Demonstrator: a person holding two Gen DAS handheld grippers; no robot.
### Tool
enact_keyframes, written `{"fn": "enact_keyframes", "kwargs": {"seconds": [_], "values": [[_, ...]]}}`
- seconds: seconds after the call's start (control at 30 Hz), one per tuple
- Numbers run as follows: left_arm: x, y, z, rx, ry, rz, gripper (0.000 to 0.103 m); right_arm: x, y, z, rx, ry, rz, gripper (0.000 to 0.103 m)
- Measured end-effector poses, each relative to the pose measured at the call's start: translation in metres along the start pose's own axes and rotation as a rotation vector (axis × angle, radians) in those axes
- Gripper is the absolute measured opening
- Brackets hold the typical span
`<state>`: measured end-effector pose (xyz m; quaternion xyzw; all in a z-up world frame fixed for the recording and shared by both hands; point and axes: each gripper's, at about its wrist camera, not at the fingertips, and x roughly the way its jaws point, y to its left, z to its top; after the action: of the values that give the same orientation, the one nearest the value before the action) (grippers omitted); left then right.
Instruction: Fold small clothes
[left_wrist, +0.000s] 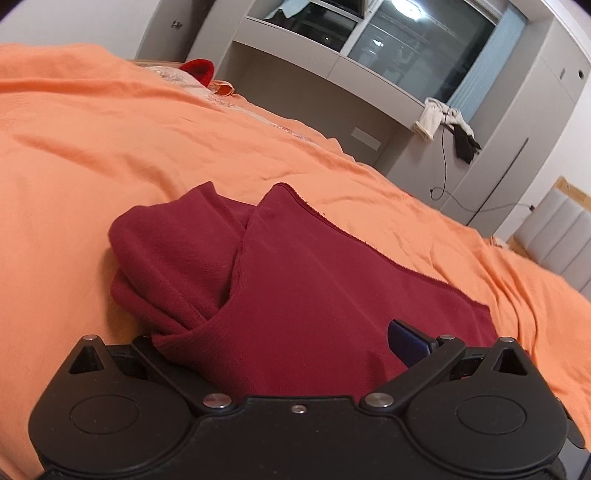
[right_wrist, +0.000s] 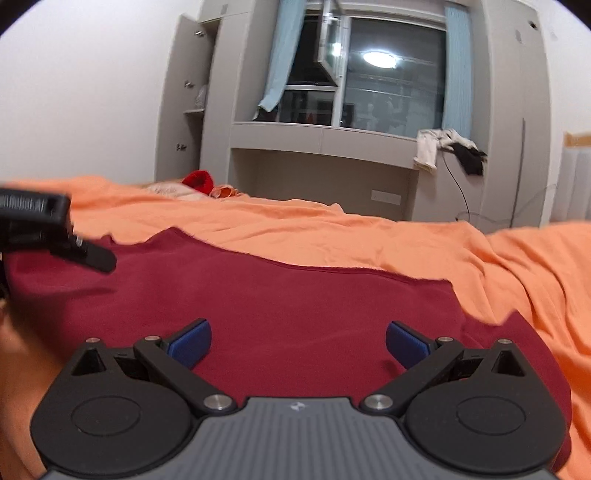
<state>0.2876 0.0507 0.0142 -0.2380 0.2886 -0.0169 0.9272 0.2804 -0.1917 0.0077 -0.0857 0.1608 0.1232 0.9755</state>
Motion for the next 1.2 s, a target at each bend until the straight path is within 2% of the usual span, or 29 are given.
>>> {"fn": "enact_keyframes", "kwargs": {"seconds": [0.07, 0.17, 0.37, 1.2], "values": [[-0.002, 0.003, -0.001, -0.016, -0.002, -0.009, 0.102, 0.000, 0.006, -0.008, -0.019, -0.008, -0.019, 0.103], [-0.004, 0.006, -0.002, -0.024, 0.002, -0.018, 0.102, -0.004, 0.006, -0.018, 0.030, -0.032, -0.038, 0.103], [-0.003, 0.005, -0.005, 0.003, 0.005, -0.006, 0.102, -0.010, 0.017, -0.025, 0.006, -0.092, -0.106, 0.103], [0.003, -0.009, -0.013, 0.100, 0.002, 0.037, 0.102, -0.011, 0.013, -0.026, 0.013, -0.102, -0.104, 0.103]]}}
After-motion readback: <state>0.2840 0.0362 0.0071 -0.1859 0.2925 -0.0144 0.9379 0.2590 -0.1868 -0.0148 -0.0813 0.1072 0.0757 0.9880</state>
